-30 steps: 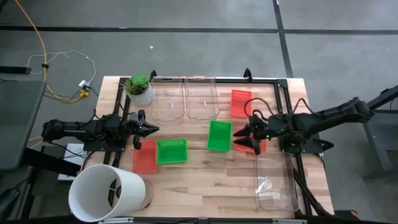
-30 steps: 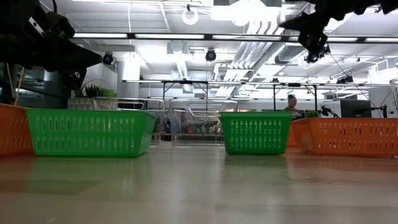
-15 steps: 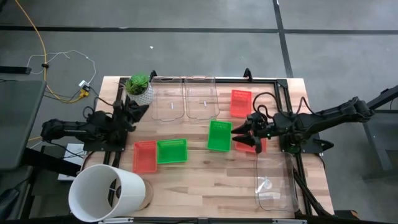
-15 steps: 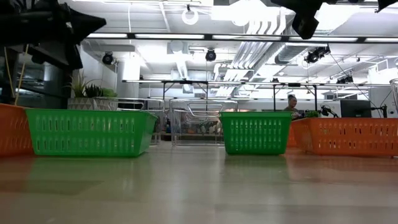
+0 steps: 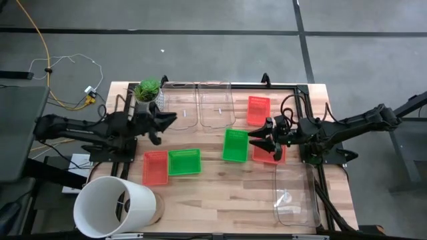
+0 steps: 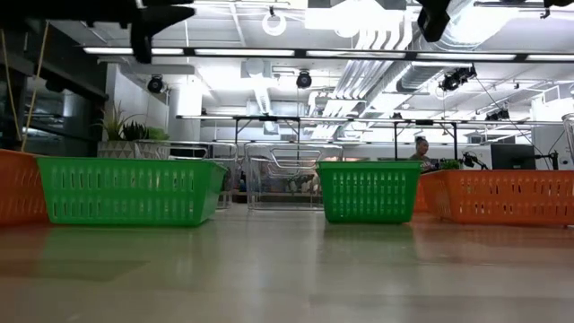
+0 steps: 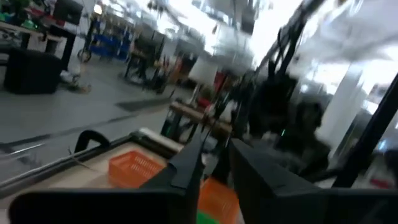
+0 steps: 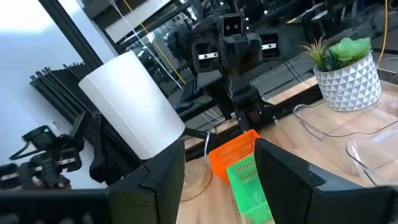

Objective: Stack baskets by color
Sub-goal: Stack the left green bin on the right green bin

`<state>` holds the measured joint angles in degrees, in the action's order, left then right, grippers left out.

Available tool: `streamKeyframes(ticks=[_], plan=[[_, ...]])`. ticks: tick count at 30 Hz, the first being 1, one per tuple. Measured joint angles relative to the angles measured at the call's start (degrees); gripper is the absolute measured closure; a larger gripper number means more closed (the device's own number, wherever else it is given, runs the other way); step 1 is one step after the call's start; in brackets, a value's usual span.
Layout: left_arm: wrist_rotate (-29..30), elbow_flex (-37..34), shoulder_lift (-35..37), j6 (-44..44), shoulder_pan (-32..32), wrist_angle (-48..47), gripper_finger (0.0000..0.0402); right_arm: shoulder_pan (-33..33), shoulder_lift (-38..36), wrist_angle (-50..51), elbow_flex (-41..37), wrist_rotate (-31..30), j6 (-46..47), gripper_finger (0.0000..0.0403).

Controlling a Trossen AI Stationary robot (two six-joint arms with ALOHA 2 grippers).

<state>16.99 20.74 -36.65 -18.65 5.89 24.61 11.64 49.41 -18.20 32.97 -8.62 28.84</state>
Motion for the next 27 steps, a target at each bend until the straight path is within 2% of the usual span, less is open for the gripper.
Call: streamKeyframes(ticks=[6, 12, 27], plan=[[-4.2, 7.5, -8.1, 0.8, -0.1, -5.0, 0.0269, 0.0, 0.0, 0.0, 0.0, 0.0, -0.7, 0.0222], [-5.1, 9.9, -11.3, 0.8, -1.3, -6.4, 0.0231, 0.0, 0.0, -0.1, 0.0, 0.0, -0.8, 0.0222], [-5.0, 10.2, -11.5, 2.4, -3.8, -4.7, 0.0222, 0.0, 0.0, -0.1, 0.0, -0.1, -2.3, 0.0222]])
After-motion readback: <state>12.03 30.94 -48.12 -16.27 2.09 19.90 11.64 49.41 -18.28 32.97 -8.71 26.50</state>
